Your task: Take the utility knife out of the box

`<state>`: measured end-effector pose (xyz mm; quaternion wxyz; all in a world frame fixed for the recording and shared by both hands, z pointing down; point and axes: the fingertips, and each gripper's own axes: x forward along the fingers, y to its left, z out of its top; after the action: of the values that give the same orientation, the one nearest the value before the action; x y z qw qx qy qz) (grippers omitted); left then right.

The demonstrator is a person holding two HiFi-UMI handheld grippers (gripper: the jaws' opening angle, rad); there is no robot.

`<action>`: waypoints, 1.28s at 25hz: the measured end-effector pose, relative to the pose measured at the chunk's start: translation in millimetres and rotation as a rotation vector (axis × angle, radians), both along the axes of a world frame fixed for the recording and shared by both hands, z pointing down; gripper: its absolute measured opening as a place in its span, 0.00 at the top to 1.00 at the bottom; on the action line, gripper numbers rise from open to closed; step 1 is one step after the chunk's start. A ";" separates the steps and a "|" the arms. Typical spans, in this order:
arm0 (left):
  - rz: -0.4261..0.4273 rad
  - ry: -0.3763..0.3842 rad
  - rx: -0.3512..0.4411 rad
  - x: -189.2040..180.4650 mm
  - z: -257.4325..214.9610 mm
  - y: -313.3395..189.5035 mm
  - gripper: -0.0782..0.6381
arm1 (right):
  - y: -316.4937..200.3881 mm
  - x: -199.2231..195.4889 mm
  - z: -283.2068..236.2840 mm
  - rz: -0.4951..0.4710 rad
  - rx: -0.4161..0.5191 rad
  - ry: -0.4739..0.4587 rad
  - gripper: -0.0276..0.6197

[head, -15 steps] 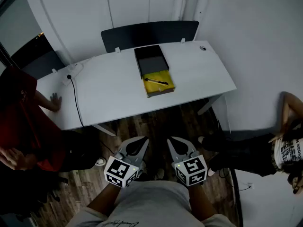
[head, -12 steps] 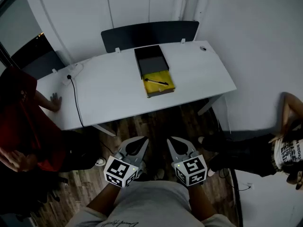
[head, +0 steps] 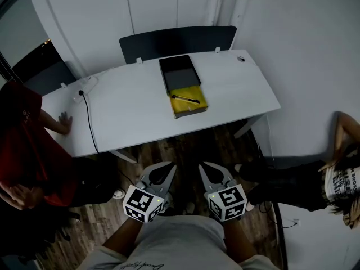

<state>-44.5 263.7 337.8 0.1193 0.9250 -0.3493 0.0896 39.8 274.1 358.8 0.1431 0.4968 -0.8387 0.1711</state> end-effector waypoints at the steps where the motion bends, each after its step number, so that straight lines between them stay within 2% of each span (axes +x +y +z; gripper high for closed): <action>1: 0.000 0.002 -0.002 -0.6 0.4 -1.1 0.89 | -1.3 -0.2 -0.5 0.004 0.003 -0.004 0.94; 17: 0.027 0.026 0.009 -31.7 -0.2 -27.1 0.89 | -25.0 -37.2 -4.2 -0.001 0.023 0.013 0.94; 32: 0.062 0.041 0.025 -46.1 -4.7 -35.4 0.89 | -30.2 -49.2 -11.5 0.029 0.041 0.032 0.94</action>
<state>-90.6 228.4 333.1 0.1119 0.9386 -0.3189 0.0699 -9.4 243.9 347.3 0.1439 0.5146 -0.8322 0.1480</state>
